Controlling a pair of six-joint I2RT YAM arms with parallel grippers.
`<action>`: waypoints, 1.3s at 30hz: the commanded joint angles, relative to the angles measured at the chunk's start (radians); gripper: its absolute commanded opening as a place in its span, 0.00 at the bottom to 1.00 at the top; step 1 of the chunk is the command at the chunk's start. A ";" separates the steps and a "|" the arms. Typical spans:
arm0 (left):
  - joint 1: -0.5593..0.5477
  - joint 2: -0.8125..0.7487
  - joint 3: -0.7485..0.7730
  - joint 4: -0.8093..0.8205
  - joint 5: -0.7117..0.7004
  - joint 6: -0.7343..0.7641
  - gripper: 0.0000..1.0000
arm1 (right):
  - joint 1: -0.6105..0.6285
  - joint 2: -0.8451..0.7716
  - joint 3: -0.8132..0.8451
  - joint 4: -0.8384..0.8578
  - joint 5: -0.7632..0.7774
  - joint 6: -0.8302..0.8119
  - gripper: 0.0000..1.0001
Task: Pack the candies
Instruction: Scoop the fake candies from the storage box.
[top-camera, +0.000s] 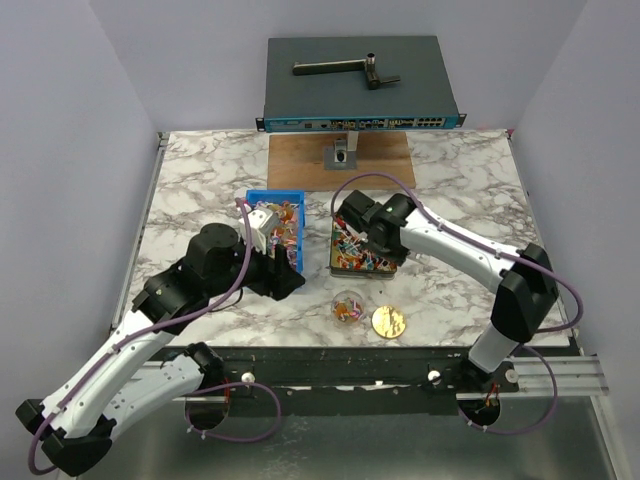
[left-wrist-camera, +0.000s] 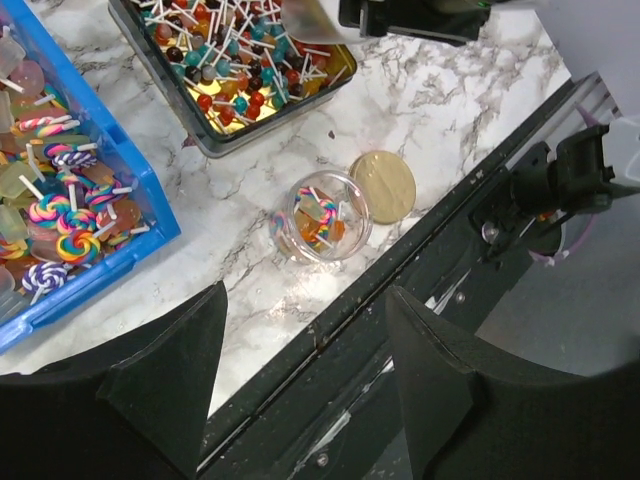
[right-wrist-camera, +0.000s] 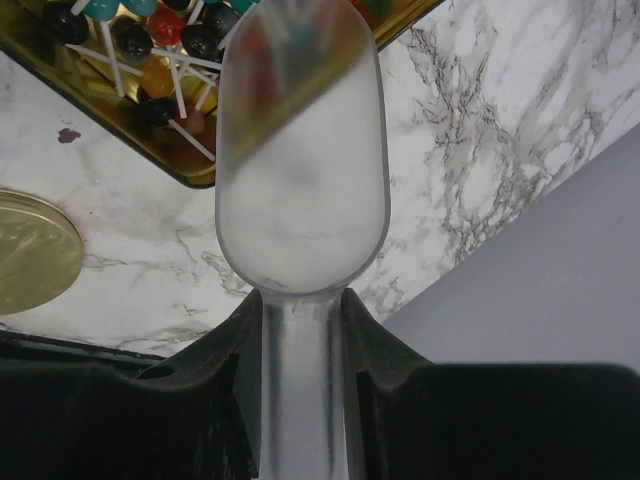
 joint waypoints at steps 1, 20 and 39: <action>0.002 -0.039 -0.045 -0.010 0.041 0.066 0.67 | -0.003 0.058 0.048 -0.041 0.077 -0.009 0.01; 0.014 -0.124 -0.124 0.021 -0.028 0.067 0.68 | 0.038 0.214 0.060 0.060 -0.001 -0.061 0.01; 0.018 -0.124 -0.134 0.010 -0.104 0.067 0.68 | 0.044 0.231 -0.006 0.393 -0.212 -0.059 0.01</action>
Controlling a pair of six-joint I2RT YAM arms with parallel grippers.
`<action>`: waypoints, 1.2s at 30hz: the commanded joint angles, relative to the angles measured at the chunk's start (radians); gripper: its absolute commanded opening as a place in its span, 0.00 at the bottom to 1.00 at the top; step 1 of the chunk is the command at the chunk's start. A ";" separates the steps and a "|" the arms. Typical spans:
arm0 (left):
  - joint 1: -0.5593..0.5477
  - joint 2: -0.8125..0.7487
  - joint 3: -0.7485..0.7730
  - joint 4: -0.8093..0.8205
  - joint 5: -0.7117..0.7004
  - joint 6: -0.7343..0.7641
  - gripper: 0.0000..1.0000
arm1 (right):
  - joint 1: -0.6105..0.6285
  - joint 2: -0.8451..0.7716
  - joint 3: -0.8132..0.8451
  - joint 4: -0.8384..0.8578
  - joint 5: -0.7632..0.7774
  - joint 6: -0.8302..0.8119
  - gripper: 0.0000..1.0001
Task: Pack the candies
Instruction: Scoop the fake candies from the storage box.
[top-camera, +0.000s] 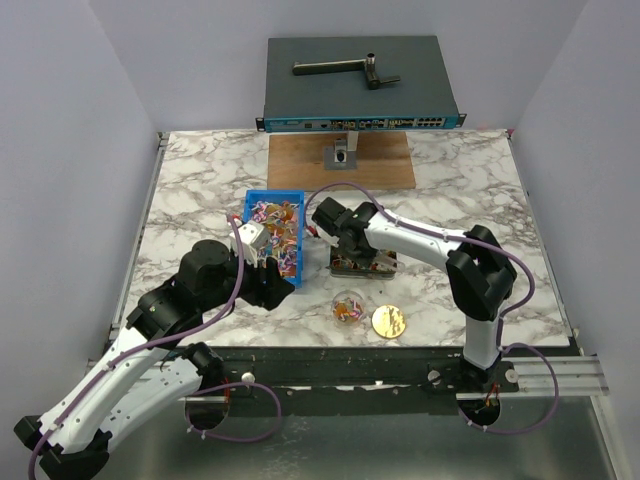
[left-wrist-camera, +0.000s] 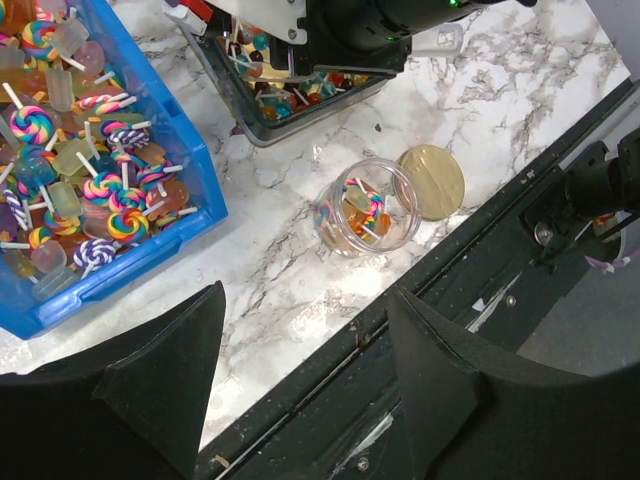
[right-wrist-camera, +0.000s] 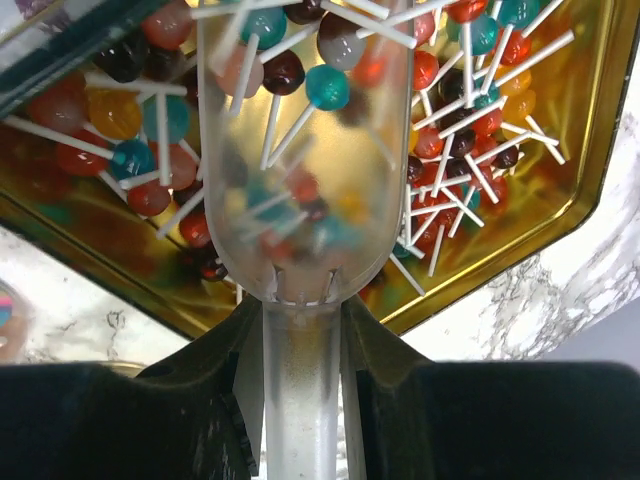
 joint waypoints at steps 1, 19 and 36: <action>0.007 -0.002 -0.015 0.007 -0.041 0.012 0.68 | 0.009 -0.008 -0.049 0.155 -0.106 -0.002 0.01; 0.008 0.010 -0.015 0.005 -0.072 0.012 0.68 | -0.020 -0.194 -0.304 0.479 -0.153 0.136 0.01; 0.008 0.023 -0.019 0.005 -0.106 0.010 0.68 | -0.046 -0.336 -0.469 0.624 -0.107 0.189 0.01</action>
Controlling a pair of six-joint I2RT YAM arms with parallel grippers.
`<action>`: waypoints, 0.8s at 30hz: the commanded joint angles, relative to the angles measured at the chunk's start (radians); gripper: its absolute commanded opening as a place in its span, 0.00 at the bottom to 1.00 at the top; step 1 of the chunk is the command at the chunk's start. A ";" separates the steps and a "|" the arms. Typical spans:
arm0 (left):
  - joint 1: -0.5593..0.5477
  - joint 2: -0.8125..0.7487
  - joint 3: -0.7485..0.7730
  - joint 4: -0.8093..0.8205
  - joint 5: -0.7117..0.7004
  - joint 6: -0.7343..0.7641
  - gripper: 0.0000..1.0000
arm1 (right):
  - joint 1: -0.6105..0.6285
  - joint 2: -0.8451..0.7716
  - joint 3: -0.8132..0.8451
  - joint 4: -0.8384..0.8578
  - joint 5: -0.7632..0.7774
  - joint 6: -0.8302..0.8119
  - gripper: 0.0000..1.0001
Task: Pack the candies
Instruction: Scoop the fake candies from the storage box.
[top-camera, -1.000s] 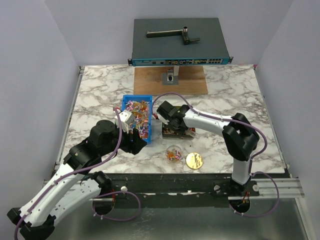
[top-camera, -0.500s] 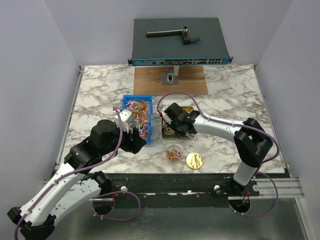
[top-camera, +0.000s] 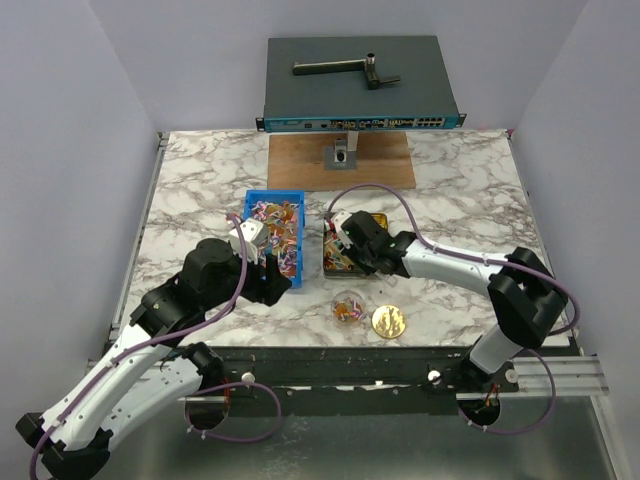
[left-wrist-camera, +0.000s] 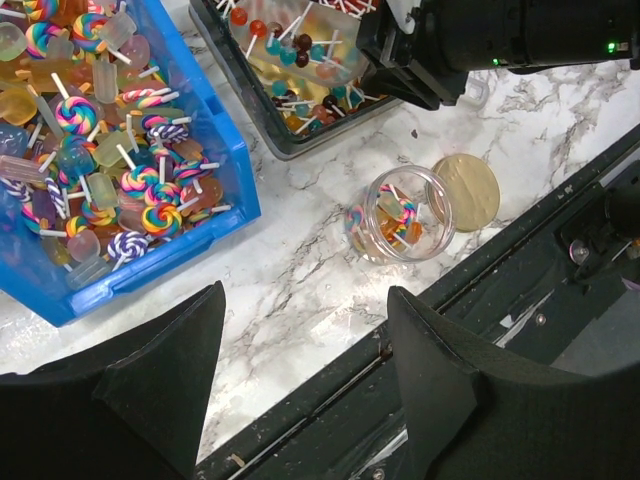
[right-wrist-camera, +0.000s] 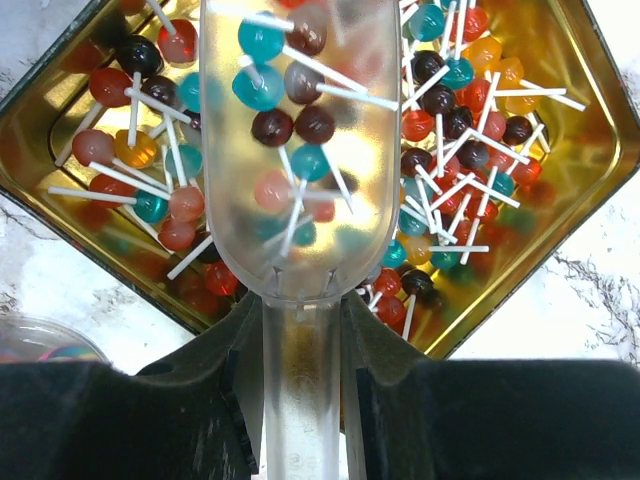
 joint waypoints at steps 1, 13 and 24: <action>0.004 0.007 -0.011 0.005 -0.033 0.009 0.68 | -0.012 -0.058 -0.037 0.070 0.015 0.031 0.01; 0.011 0.030 -0.011 0.005 -0.054 0.011 0.68 | -0.025 -0.150 -0.090 0.077 0.029 0.050 0.01; 0.026 0.041 -0.009 0.006 -0.060 0.014 0.68 | -0.024 -0.236 -0.067 -0.023 -0.016 0.082 0.01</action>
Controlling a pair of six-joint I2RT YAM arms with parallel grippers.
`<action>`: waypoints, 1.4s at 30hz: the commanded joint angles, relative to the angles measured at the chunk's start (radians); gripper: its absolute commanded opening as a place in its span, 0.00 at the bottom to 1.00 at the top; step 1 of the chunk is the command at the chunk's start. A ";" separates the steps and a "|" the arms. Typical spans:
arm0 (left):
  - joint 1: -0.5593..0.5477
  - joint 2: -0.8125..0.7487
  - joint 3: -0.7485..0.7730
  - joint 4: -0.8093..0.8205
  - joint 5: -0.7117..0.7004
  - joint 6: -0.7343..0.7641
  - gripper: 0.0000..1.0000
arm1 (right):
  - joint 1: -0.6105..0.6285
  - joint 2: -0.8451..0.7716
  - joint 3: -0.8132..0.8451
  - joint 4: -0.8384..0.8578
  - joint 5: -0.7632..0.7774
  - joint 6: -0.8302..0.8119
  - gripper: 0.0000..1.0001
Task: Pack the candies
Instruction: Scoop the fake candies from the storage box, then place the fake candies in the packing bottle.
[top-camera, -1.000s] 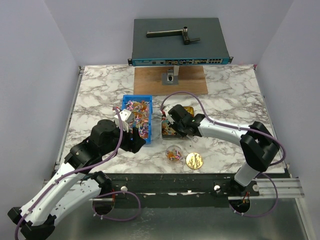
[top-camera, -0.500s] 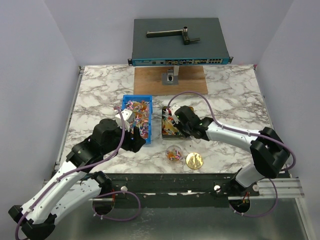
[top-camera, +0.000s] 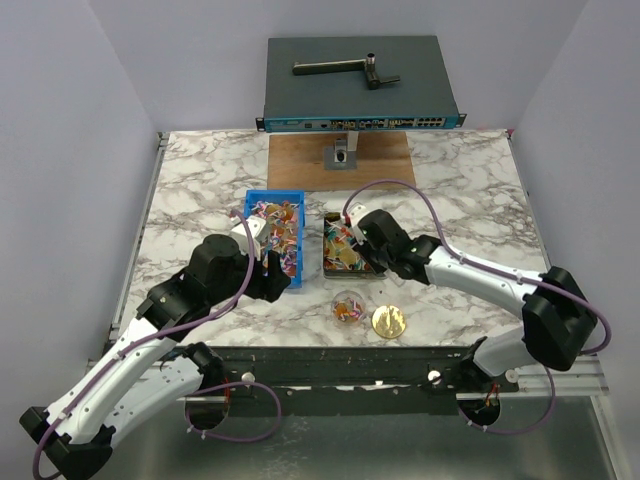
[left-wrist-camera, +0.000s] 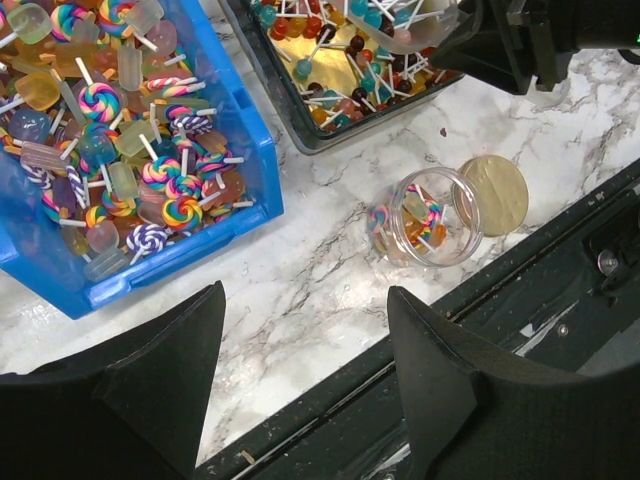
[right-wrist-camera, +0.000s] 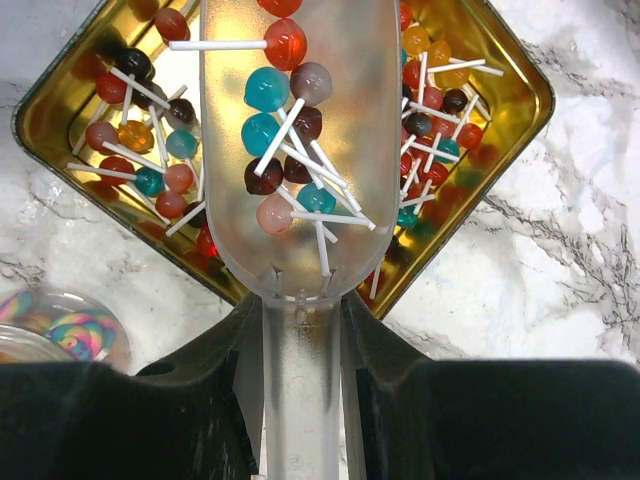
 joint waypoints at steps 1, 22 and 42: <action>0.012 0.002 -0.007 0.005 -0.023 0.012 0.68 | -0.005 -0.068 0.016 -0.042 -0.028 0.025 0.01; 0.041 0.021 -0.005 0.005 -0.014 0.014 0.68 | 0.118 -0.260 0.122 -0.310 0.014 0.350 0.01; 0.054 -0.012 -0.006 0.006 -0.007 0.009 0.68 | 0.442 -0.290 0.200 -0.617 0.161 0.655 0.01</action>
